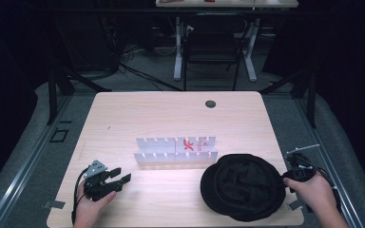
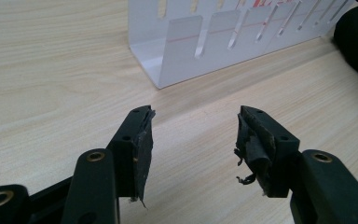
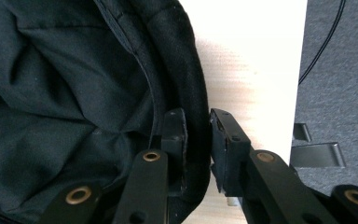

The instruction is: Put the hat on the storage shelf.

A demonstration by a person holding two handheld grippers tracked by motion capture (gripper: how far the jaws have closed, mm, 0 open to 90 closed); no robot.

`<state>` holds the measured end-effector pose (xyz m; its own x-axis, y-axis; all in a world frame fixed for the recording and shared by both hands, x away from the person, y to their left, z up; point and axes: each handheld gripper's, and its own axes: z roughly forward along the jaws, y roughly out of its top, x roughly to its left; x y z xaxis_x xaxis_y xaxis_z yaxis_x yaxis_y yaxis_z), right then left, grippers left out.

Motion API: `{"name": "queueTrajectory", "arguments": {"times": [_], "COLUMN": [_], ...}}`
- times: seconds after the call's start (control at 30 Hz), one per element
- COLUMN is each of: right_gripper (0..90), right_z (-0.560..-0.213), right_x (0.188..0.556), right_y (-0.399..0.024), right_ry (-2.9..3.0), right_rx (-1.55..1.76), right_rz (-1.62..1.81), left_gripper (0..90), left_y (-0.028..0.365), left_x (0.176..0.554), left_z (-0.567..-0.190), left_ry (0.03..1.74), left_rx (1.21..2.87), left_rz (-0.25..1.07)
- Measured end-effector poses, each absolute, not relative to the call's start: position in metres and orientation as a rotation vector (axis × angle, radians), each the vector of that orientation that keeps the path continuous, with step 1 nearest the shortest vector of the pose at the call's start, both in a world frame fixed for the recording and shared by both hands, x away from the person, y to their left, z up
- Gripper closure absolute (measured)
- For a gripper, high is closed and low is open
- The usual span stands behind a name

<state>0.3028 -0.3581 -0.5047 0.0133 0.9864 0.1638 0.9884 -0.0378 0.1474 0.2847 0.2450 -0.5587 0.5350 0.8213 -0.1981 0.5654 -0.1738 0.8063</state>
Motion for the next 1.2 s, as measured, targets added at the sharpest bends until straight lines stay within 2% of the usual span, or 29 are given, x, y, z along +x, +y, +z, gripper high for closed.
{"name": "queueTrajectory", "arguments": {"times": [0.1, 0.27, 0.4, 0.47, 1.2], "right_gripper": [77.0, 85.1, 86.8, 87.2, 87.9], "right_z": [-0.506, -0.508, -0.505, -0.5, -0.456], "right_x": [0.303, 0.303, 0.302, 0.302, 0.29], "right_y": [-0.36, -0.363, -0.365, -0.367, -0.361], "right_ry": [-2.151, -2.092, -2.082, -2.115, -2.047], "right_rx": [-2.217, -2.208, -2.186, -2.183, -2.089], "right_rz": [-0.352, -0.382, -0.435, -0.37, -0.564], "left_gripper": [45.7, 45.7, 45.7, 45.7, 45.7], "left_y": [0.245, 0.246, 0.246, 0.246, 0.245], "left_x": [0.285, 0.285, 0.285, 0.285, 0.285], "left_z": [-0.559, -0.559, -0.559, -0.559, -0.56], "left_ry": [1.142, 1.145, 1.147, 1.149, 1.144], "left_rx": [1.859, 1.853, 1.852, 1.853, 1.86], "left_rz": [0.349, 0.351, 0.352, 0.352, 0.349]}}
